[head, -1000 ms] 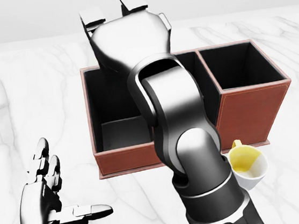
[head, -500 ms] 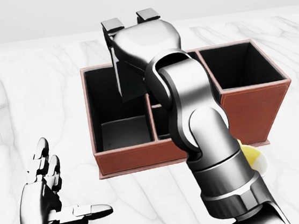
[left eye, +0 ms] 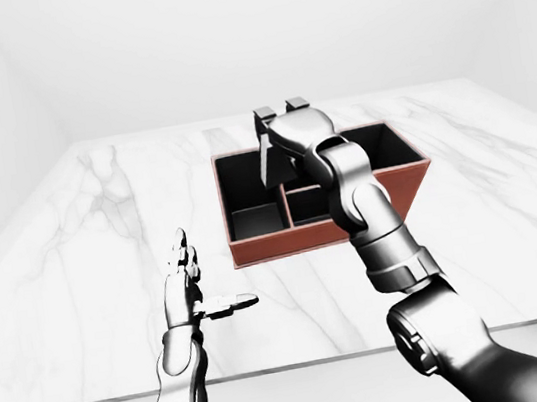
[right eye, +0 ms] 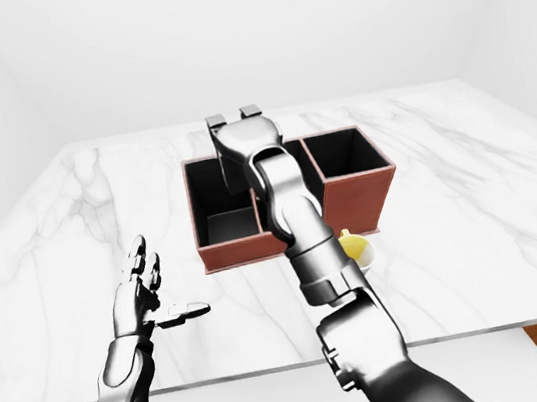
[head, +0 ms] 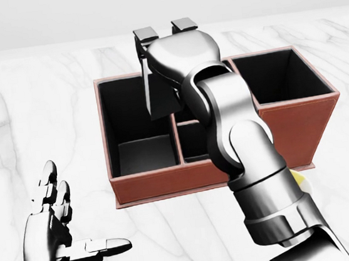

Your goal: Pick up the book and place it in the caddy.

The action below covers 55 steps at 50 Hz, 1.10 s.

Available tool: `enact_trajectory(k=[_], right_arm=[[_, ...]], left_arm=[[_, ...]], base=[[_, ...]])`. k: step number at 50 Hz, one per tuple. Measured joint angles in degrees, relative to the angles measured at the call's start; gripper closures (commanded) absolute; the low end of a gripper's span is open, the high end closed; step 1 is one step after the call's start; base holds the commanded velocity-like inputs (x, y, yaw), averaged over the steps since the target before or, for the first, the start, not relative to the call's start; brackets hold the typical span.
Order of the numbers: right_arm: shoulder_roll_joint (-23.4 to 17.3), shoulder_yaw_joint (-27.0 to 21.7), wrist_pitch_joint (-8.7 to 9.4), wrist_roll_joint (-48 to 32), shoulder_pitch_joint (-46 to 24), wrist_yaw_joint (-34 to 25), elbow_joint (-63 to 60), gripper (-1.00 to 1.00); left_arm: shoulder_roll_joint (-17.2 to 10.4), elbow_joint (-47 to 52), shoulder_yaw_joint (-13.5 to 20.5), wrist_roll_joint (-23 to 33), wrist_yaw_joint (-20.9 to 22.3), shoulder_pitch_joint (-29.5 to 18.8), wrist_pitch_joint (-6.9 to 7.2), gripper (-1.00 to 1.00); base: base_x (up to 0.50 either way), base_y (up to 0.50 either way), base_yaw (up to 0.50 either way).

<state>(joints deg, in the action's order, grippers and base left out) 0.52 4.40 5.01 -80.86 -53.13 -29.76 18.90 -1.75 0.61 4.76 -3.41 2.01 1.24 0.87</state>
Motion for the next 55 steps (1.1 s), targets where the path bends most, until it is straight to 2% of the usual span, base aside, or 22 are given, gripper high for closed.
enact_trajectory(k=[11,41,55], right_arm=[[-0.64,0.20,0.00,0.49,0.23,1.65,2.03,1.00],[-1.79,-0.01,0.00,-7.31,0.40,1.72,3.43,1.00],[-1.59,-0.34,0.00,-8.22,0.64,1.93,4.11,1.00]], left_arm=[[0.00,-0.10,0.01,-0.03,0.00,-0.02,-0.06,-1.00],[0.00,-0.25,-0.02,-0.05,-0.08,-0.15,-0.03,-1.00],[-0.01,-0.30,0.01,-0.05,-0.05,-0.08,-0.16,-1.00]], base=[[0.00,0.00,0.00],[0.00,0.00,0.00],[0.00,0.00,0.00]])
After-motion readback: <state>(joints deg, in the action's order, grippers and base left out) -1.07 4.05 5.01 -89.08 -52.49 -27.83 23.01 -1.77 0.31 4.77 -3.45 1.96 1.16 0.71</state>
